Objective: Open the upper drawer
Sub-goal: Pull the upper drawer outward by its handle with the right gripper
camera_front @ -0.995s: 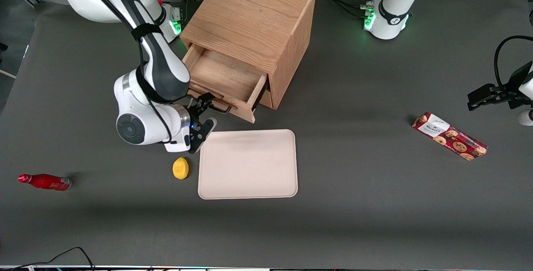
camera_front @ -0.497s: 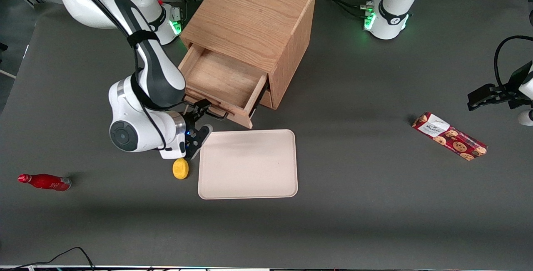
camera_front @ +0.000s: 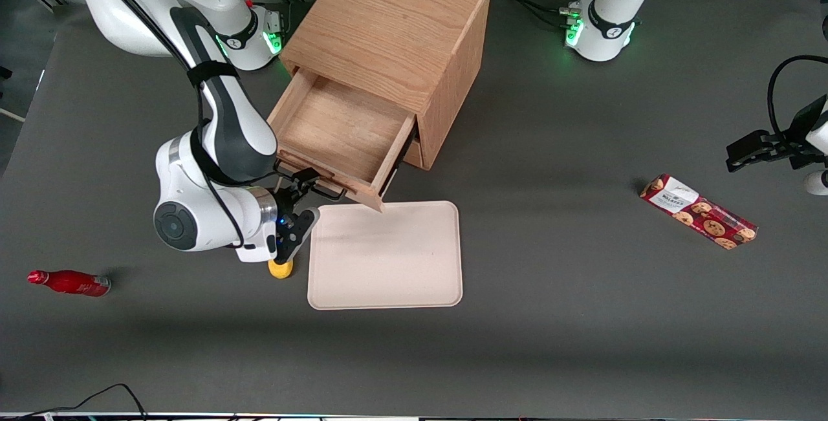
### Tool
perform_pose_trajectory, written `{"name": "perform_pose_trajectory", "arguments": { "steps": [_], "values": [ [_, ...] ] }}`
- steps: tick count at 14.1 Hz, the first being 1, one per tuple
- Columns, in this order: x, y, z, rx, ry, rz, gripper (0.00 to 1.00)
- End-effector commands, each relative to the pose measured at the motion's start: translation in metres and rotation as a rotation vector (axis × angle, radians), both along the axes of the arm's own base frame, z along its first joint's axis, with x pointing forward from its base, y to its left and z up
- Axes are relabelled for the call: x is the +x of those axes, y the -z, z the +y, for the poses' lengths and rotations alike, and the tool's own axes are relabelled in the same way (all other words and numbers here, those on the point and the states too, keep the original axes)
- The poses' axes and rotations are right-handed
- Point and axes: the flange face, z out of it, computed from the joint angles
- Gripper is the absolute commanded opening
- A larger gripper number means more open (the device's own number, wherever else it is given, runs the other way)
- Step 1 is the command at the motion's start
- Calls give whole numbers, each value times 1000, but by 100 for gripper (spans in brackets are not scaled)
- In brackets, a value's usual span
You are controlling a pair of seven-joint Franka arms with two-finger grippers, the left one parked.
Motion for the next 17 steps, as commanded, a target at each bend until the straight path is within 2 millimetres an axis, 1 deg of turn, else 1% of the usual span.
{"name": "perform_pose_trajectory", "arguments": {
  "steps": [1,3,6,7,9,10,11,13,14,16,17],
  "values": [
    [17,17,-13,-11,-32,-15,100],
    [21,15,-16,-7,-29,-24,100],
    [26,18,-23,-10,-39,-30,100],
    [29,15,-27,-8,-31,-37,100],
    [32,17,-31,-6,-32,-39,100],
    [33,21,-34,-3,-38,-37,100],
    [36,21,-39,-1,-33,-39,100],
    [40,20,-42,1,-28,-47,100],
    [42,20,-48,6,-31,-51,100],
    [44,22,-51,9,-37,-53,100],
    [45,23,-58,9,-29,-52,100]
  ]
}}
